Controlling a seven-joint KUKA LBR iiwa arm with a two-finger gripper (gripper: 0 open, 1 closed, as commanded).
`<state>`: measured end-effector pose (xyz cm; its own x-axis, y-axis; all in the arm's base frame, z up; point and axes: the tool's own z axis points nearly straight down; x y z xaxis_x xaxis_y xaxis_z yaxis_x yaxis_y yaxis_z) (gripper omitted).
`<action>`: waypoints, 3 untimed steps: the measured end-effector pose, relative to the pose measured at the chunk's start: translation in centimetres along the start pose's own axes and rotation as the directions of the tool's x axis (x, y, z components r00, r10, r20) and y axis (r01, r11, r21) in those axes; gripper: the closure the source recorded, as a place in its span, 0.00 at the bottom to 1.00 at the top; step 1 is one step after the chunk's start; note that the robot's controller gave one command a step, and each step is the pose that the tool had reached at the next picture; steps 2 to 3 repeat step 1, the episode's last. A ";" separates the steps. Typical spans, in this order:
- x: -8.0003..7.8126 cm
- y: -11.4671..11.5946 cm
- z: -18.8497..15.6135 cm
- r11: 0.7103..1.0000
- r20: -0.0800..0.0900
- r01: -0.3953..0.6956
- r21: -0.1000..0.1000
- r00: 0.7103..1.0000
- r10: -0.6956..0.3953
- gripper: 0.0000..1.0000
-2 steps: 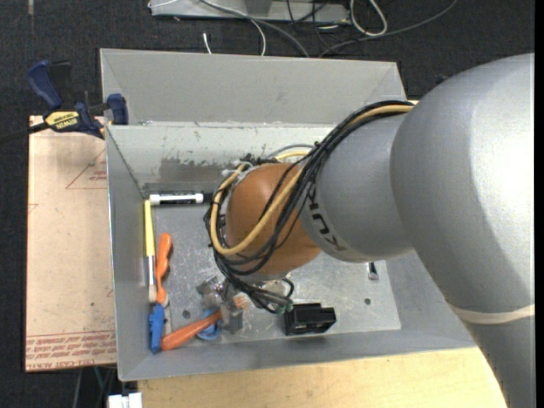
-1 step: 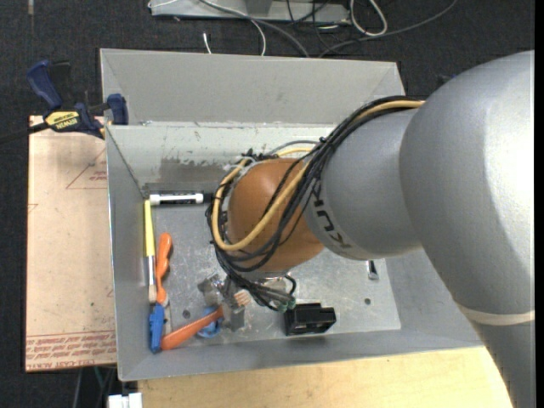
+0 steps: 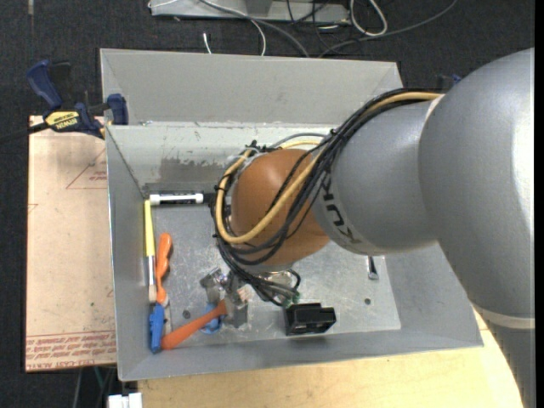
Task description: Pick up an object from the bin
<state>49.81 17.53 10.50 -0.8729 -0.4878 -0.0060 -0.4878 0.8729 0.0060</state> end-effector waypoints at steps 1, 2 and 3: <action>0.0 0.0 -3.4 1.000 -0.001 -0.001 -0.001 1.000 0.001 1.00; 0.0 0.0 -3.4 1.000 -0.001 -0.001 -0.001 1.000 0.001 1.00; 0.0 0.0 -3.4 1.000 -0.001 -0.001 -0.001 1.000 0.001 1.00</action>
Offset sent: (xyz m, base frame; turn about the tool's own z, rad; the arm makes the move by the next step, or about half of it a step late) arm -0.0003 0.0000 0.0264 0.0004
